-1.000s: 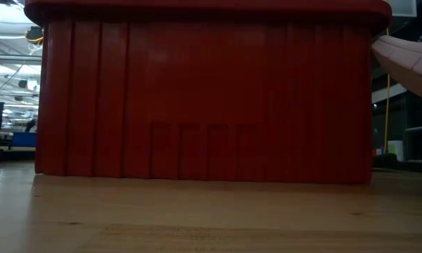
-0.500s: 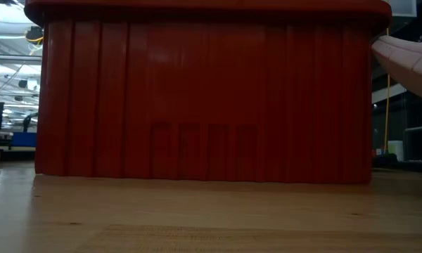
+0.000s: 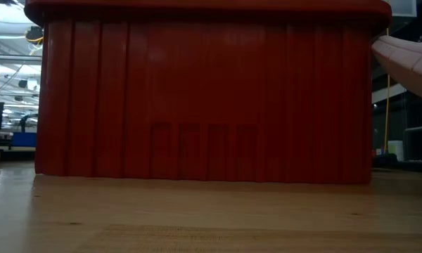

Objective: Pick and place slides into bin
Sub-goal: Put the pink slide into the bin

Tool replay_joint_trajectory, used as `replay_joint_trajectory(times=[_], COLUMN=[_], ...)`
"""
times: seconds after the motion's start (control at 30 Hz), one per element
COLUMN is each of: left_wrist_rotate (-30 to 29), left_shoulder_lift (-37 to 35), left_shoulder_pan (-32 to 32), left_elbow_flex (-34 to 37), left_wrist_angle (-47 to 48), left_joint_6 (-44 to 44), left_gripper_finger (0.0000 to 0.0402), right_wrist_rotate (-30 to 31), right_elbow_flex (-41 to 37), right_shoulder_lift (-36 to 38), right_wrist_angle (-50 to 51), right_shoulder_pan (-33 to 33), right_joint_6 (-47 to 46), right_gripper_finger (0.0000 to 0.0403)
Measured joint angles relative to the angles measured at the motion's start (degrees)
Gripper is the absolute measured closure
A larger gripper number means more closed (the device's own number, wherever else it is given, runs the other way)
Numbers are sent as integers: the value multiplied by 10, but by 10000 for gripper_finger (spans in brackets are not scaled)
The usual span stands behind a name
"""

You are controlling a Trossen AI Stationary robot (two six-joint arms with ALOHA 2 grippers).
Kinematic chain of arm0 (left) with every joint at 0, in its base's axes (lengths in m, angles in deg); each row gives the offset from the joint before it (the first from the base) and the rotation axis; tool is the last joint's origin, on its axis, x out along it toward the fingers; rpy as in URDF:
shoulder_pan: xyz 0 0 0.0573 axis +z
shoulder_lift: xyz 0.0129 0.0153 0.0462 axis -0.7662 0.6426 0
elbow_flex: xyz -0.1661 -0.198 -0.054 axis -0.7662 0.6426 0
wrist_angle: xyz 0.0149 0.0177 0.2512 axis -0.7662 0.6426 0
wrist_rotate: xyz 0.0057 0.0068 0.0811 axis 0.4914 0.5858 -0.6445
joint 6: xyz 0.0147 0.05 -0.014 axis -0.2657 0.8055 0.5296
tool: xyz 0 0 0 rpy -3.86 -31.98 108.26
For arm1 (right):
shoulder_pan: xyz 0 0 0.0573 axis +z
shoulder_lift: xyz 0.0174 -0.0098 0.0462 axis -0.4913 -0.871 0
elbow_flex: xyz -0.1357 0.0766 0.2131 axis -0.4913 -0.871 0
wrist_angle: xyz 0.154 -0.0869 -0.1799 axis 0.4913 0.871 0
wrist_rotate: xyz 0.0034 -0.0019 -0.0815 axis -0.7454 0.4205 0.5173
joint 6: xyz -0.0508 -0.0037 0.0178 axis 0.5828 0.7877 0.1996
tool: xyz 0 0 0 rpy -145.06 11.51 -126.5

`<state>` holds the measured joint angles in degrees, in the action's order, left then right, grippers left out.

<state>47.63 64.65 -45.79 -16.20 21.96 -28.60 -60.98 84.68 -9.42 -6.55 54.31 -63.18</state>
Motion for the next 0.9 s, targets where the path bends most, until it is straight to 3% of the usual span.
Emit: replay_joint_trajectory(times=[0.3,0.37,0.6,0.8,0.9], left_wrist_rotate=[0,0,0,0,0], left_shoulder_lift=[-6,-8,-10,-10,-10], left_shoulder_pan=[-1,-1,-1,-1,-1], left_elbow_flex=[0,0,0,0,0], left_wrist_angle=[87,96,97,99,99], left_joint_6=[2,4,49,50,50], left_gripper_finger=[400,398,399,400,399], right_wrist_rotate=[25,48,214,236,292], right_elbow_flex=[125,131,135,134,134], right_shoulder_lift=[-127,-138,-176,-252,-295], right_wrist_angle=[214,210,191,223,223], right_shoulder_pan=[111,151,298,365,391], right_joint_6=[-261,-324,-538,-732,-807], right_gripper_finger=[402,402,402,402,401])
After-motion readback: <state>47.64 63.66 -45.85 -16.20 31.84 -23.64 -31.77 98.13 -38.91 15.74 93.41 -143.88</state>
